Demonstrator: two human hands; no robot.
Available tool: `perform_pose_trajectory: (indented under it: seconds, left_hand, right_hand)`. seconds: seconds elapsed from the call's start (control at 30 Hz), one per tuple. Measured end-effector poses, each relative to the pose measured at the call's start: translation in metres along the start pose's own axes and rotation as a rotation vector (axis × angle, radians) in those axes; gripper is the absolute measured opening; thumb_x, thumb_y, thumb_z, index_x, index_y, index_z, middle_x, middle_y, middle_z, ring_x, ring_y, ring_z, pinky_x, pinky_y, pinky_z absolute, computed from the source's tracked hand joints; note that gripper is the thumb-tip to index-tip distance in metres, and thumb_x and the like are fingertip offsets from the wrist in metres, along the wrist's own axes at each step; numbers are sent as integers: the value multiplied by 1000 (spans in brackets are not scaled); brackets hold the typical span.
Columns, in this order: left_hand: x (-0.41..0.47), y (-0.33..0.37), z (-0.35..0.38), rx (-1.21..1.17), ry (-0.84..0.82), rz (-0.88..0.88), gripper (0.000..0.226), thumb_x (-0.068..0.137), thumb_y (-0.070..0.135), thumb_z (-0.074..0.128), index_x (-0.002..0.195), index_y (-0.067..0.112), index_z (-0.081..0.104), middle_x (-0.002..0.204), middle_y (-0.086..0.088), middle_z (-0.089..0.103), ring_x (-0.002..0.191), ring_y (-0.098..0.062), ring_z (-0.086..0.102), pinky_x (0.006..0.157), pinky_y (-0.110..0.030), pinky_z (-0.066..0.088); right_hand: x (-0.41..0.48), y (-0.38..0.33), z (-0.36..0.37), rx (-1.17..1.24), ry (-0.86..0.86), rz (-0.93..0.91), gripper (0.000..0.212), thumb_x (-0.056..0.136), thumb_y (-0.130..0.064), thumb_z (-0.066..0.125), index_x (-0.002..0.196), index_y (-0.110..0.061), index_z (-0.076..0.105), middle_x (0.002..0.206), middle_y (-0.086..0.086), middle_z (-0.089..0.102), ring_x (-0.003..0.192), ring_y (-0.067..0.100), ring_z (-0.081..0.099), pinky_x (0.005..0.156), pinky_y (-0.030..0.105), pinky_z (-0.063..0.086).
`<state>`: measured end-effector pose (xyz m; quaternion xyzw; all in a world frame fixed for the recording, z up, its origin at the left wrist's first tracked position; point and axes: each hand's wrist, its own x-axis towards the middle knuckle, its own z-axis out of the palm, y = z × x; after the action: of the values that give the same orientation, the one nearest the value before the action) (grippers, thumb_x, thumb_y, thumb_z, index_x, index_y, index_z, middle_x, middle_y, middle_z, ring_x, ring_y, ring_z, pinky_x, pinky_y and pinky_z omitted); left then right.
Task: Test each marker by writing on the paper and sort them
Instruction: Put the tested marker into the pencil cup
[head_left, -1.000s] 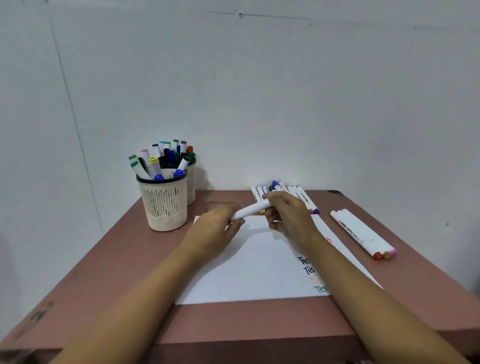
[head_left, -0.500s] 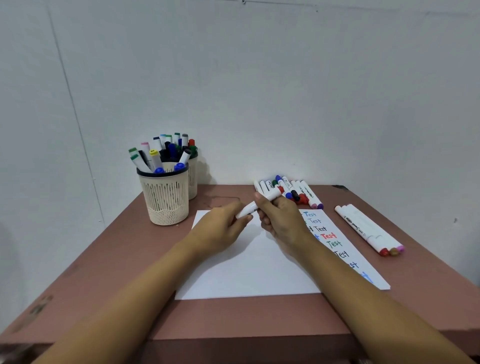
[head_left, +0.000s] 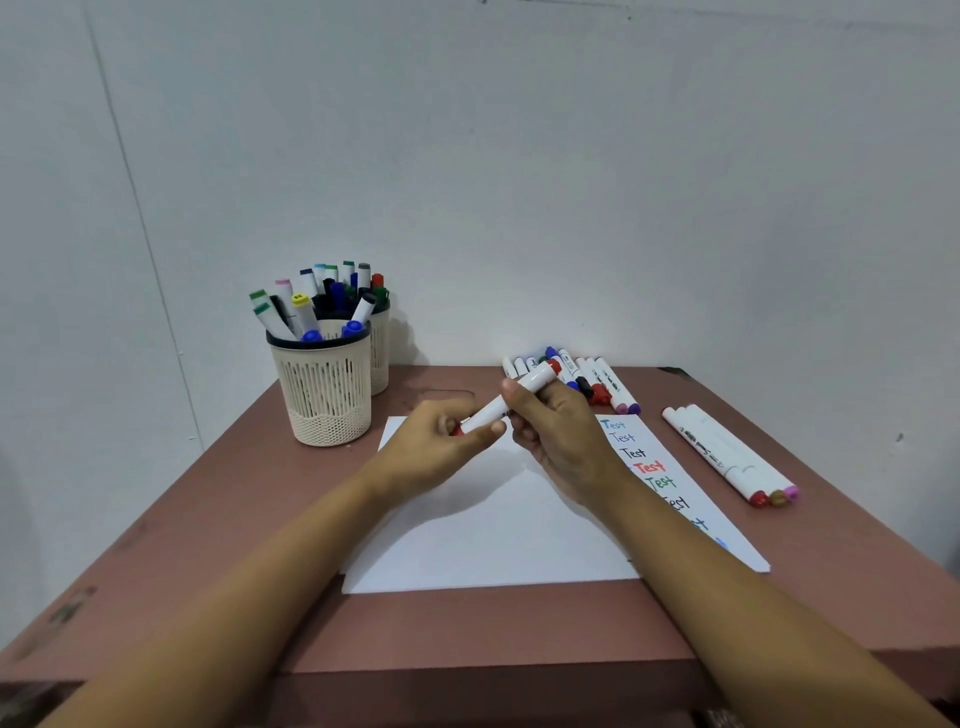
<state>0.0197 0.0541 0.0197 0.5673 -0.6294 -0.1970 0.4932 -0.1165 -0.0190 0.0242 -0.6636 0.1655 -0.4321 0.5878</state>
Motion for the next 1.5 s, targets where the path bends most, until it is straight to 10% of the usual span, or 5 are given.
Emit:
perform_pose_trajectory:
  seconds: [0.33,0.83,1.03,1.27,1.5]
  left_hand:
    - [-4,0,6,519,68,14,29,101,30,34,103,9,53,88,-5,57,80,-22,52,64,-29,33]
    - [-5,3,12,850,111,106,29,99,36,37,107,11,48,88,-7,63,81,-29,56,60,-34,26]
    - [-6,5,12,550,143,129,29,96,30,48,107,6,59,57,4,45,53,-9,45,55,-25,31]
    - [-4,6,9,103,92,99,22,94,24,57,106,8,67,69,-1,48,56,-4,36,55,-21,29]
    - [0,1,0,272,121,-26,22,83,41,67,101,32,60,70,9,55,60,-2,47,59,-21,36]
  right_hand:
    - [1,-3,5,-25,209,158,23,96,-24,57,77,-11,60,59,-2,52,50,8,44,50,21,35]
    - [5,-9,13,-24,293,253,35,101,-24,45,68,-13,42,46,-7,29,34,3,24,34,16,21]
    - [4,-6,8,-42,146,91,14,102,-23,43,93,-12,46,47,-13,24,38,3,21,38,16,22]
    - [4,-9,5,-81,105,-35,19,102,-23,44,92,-8,48,53,-8,26,44,6,23,44,18,24]
    - [5,-10,2,-53,142,-16,24,102,-29,44,91,-8,50,58,-2,32,44,5,26,41,17,22]
